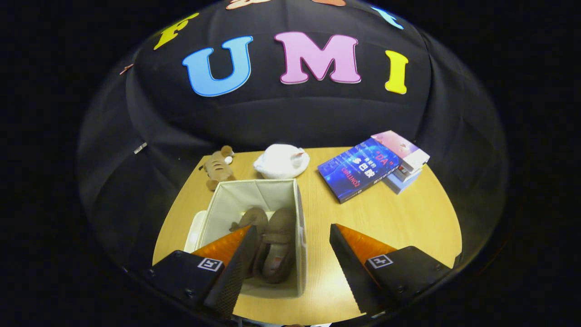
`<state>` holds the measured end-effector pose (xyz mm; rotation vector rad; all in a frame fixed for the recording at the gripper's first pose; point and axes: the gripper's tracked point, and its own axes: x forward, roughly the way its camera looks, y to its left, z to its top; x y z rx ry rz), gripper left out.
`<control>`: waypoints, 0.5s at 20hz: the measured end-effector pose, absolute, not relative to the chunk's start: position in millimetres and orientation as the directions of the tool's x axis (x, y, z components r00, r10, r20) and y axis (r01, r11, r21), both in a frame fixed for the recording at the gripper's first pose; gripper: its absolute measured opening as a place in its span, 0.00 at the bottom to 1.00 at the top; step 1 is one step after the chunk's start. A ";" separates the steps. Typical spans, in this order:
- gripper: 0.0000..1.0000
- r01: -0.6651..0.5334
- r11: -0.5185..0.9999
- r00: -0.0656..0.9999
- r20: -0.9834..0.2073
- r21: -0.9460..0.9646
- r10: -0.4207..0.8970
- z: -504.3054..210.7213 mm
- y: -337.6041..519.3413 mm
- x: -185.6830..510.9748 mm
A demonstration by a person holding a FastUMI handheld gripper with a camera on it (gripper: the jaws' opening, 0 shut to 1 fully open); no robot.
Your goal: Open the storage box then place both shoes into the box .Put the left shoe in first, then the right shoe, with the right side of both shoes facing outward in a uniform manner.
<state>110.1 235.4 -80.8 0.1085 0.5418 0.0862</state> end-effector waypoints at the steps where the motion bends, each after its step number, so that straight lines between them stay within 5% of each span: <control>1: 0.99 -0.055 0.991 0.873 -0.476 0.118 0.105 -69.7 224.4 109.9; 10: 0.99 -0.114 0.990 0.962 -0.240 0.080 0.131 -2.1 98.9 89.1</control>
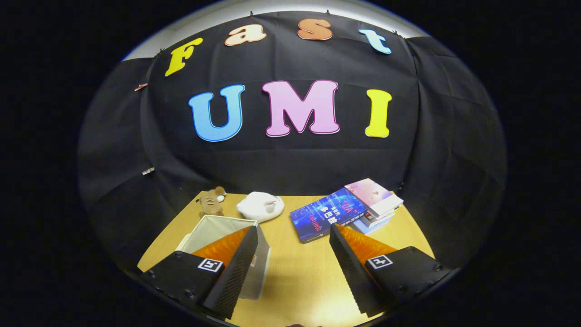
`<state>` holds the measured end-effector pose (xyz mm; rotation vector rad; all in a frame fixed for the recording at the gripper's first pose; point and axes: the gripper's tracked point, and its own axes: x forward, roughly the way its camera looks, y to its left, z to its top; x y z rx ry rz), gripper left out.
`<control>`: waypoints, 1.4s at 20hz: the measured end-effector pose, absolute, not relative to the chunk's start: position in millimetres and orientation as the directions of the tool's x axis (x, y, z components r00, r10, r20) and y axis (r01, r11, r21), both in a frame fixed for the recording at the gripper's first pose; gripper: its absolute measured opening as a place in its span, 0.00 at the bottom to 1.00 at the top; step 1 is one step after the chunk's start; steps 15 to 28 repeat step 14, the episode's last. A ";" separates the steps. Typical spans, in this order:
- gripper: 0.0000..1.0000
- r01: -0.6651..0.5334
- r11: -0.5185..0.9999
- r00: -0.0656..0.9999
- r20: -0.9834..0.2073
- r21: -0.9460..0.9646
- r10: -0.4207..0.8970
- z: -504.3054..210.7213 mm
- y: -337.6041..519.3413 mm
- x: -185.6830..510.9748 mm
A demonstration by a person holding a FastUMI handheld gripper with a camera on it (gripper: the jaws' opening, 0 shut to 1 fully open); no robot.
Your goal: Open the storage box then place both shoes into the box .Put the left shoe in first, then the right shoe, with the right side of both shoes facing outward in a uniform manner.
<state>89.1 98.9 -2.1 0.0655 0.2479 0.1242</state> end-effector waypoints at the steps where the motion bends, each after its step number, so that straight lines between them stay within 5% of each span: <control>1: 0.99 -0.119 0.990 0.966 -0.224 0.072 0.132 1.8 85.3 85.1; 11: 0.99 -0.216 0.976 0.960 -0.171 0.041 0.220 -28.7 -6.3 38.8; 28: 0.99 -0.225 0.973 0.954 -0.190 0.045 0.230 -38.5 -14.0 35.1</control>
